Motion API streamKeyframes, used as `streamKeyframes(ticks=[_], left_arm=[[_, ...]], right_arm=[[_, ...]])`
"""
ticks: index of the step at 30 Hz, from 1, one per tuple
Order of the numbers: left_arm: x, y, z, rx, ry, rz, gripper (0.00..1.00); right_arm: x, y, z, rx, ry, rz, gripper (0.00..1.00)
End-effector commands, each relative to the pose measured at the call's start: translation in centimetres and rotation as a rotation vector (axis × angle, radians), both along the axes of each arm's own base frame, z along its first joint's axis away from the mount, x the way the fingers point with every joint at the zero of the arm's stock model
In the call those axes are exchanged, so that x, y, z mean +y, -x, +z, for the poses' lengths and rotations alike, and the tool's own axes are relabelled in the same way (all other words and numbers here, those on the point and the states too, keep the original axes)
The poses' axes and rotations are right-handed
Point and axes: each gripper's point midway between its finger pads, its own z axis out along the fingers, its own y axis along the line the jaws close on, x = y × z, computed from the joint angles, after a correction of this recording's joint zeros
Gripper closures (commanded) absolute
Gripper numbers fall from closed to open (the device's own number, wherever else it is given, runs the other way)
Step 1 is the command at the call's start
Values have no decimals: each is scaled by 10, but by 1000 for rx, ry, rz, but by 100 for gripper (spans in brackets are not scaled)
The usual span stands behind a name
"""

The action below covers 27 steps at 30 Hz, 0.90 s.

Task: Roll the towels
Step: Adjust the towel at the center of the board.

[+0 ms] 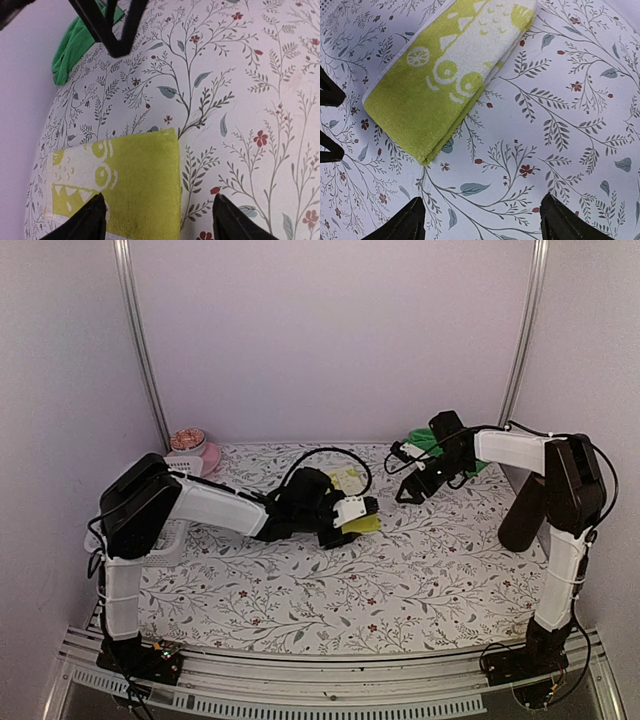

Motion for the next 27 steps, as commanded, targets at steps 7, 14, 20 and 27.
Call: streamKeyframes(ticks=[7, 14, 20, 27], left_arm=[[22, 2, -68, -2, -330, -1, 33], [41, -2, -87, -27, -431, 49, 50], [45, -2, -94, -30, -467, 44, 63], [39, -2, -107, -10, -480, 21, 77]], right_arm=[[-8, 4, 52, -58, -101, 17, 20], [-5, 10, 50, -48, -118, 44, 19], [-3, 14, 56, -86, -125, 94, 19], [-4, 22, 67, -212, -122, 175, 16]])
